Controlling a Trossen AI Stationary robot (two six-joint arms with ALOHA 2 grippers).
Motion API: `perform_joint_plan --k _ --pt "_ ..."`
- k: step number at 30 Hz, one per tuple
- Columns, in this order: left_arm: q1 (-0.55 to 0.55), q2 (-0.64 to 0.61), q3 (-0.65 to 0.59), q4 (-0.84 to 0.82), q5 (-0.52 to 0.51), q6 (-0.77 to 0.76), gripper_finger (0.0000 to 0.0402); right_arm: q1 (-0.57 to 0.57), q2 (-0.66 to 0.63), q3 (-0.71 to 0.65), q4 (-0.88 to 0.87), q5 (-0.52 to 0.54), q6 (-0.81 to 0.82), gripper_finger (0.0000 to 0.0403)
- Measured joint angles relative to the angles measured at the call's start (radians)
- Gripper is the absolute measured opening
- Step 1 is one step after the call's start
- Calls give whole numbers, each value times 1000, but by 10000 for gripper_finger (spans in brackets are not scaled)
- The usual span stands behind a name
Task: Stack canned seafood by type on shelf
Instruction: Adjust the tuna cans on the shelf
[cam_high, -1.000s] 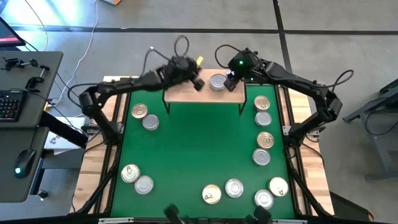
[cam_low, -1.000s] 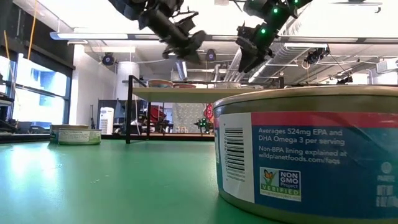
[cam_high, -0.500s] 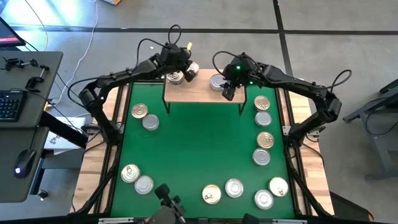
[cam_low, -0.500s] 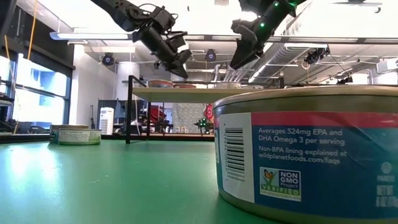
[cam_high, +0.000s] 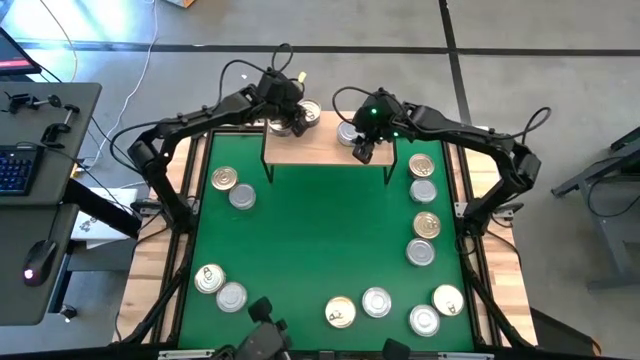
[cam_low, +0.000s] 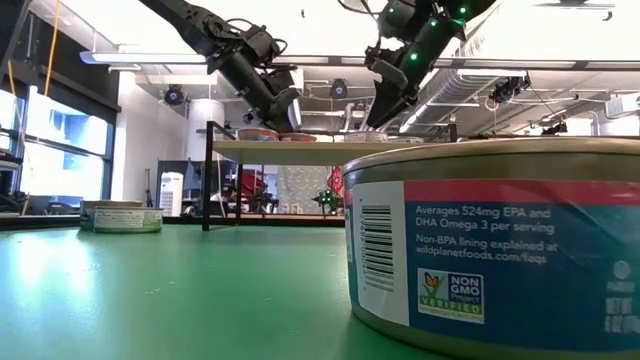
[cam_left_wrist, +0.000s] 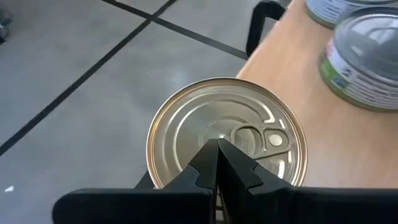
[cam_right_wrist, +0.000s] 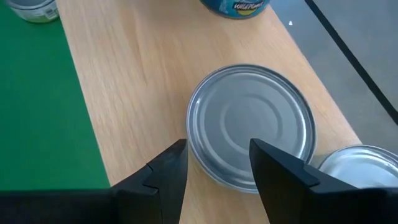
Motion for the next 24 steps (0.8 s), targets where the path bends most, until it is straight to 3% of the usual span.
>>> perform_joint_plan --k 15,24 --pt "-28 -2 0 -35 52 1 0 -38 84 5 96 54 5 165" --pt "-30 -1 0 -41 52 1 0 -72 117 0 230 58 112 165"
